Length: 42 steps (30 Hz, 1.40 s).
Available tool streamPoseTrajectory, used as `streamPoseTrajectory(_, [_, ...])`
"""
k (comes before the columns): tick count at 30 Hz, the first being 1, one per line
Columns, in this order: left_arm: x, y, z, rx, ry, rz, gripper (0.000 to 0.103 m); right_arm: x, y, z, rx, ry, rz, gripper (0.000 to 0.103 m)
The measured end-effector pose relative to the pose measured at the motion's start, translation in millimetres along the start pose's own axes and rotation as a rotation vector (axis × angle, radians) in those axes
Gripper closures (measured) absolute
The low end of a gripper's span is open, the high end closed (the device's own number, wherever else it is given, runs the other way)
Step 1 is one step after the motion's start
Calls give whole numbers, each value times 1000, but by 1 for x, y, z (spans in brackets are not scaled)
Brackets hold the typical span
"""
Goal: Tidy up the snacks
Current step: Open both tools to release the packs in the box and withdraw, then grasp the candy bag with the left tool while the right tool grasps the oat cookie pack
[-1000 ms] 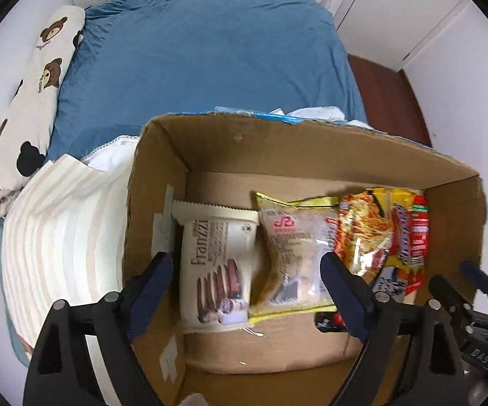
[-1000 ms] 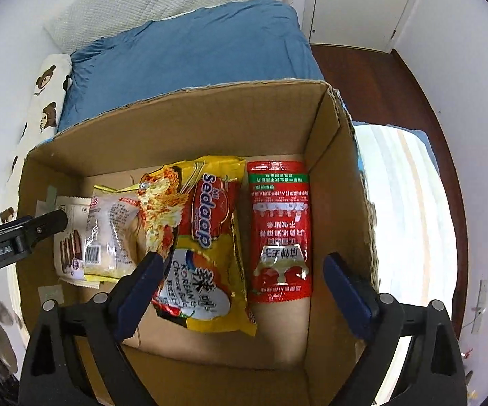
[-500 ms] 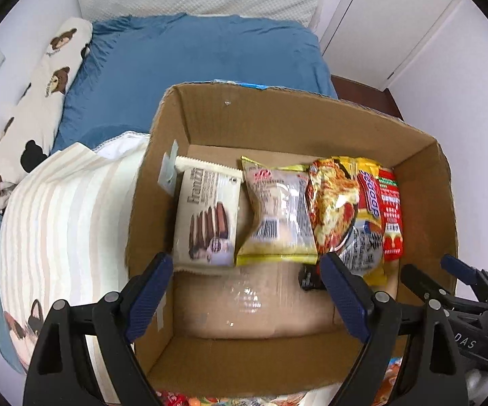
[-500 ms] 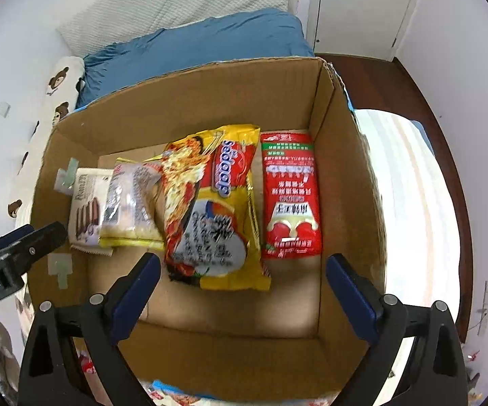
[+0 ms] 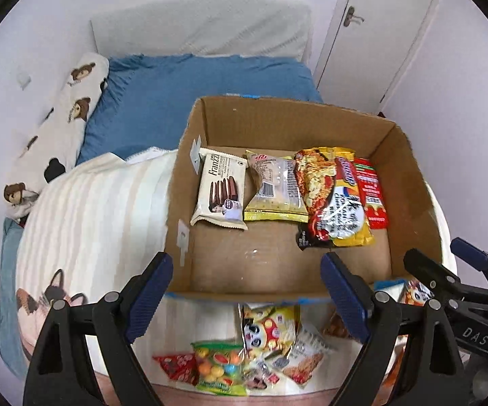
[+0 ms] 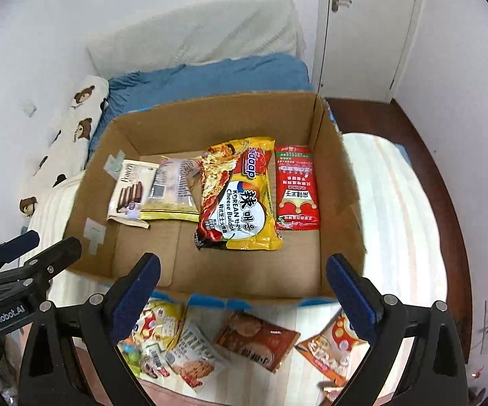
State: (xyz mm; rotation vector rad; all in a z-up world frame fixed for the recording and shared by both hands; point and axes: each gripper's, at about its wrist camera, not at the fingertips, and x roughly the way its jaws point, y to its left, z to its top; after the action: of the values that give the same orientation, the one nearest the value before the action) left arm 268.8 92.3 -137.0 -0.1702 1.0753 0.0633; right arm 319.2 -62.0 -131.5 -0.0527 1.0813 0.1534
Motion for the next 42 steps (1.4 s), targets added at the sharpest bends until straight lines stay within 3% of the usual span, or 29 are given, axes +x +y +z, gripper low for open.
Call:
streamPoseTrajectory(9, [-52, -3, -33, -1, -58, -15, 14, -53, -1, -31, 35, -61, 51, 3])
streamPoseTrajectory(13, [-59, 2, -55, -7, -42, -1, 14, -53, -11, -58, 106, 1, 113, 2])
streamPoseTrajectory(17, [-36, 13, -88, -22, 47, 41, 14, -23, -20, -96, 183, 122, 164, 2])
streamPoseTrajectory(23, [29, 43, -137, -129, 265, 67, 14, 30, -26, -144, 297, 260, 220, 2])
streamPoseTrajectory(27, [68, 54, -150, -222, 382, 19, 14, 66, -23, -154, 367, 311, 252, 3])
streamPoseTrajectory(30, [93, 59, -153, -287, 449, -28, 14, 93, -15, -158, 420, 351, 268, 14])
streamPoseTrajectory(35, [121, 70, -152, -360, 468, -30, 14, 131, 6, -158, 460, 399, 256, 14])
streamPoseTrajectory(39, [127, 72, -158, -336, 452, 7, 27, 145, 25, -152, 413, 401, 187, 15])
streamPoseTrajectory(42, [120, 66, -166, -285, 440, 34, 37, 145, 42, -153, 298, 394, 131, 28])
